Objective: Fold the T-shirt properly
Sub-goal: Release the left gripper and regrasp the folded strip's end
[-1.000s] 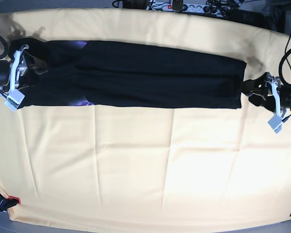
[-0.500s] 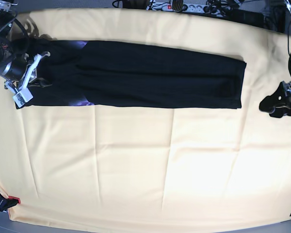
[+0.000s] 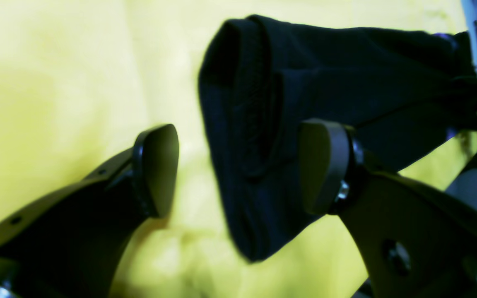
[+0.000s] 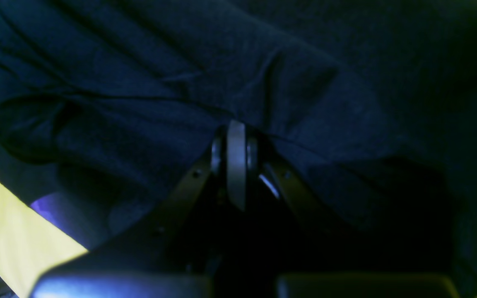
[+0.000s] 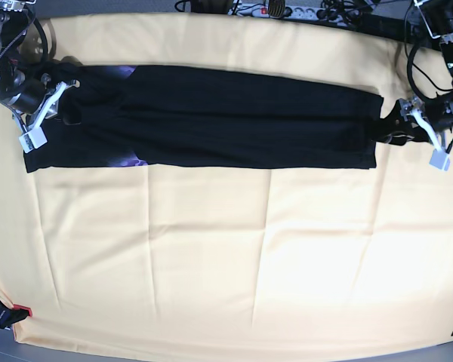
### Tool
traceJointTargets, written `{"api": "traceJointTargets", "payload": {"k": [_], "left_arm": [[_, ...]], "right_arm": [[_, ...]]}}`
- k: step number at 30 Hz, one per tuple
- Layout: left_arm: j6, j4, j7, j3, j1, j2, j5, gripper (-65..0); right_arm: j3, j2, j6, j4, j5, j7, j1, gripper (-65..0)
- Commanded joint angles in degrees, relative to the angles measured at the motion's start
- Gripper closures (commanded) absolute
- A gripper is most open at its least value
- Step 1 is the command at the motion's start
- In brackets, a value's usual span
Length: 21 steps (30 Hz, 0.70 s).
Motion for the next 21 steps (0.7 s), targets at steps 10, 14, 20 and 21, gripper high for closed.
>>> {"api": "traceJointTargets", "payload": {"k": [10, 14, 20, 21], "left_arm": [[1.3, 0.8, 1.7, 5.7, 0.9, 3.4, -4.1, -46.2], [1.2, 0.8, 1.3, 13.1, 0.9, 3.4, -4.0, -46.1], [-1.8, 0.8, -0.1, 14.8, 0.7, 3.4, -3.2, -16.7], [-1.8, 0.8, -0.6, 14.4, 0.7, 3.4, -2.3, -7.6]], "right_arm": [[0.2, 0.8, -0.1, 0.3, 1.4, -0.4, 0.3, 0.0], [0.2, 0.8, -0.1, 0.3, 2.7, -0.4, 0.3, 0.0], [0.2, 0.8, -0.1, 0.3, 2.8, -0.4, 0.5, 0.0], [0.2, 0.8, -0.1, 0.3, 3.5, -0.4, 0.7, -0.1]]}}
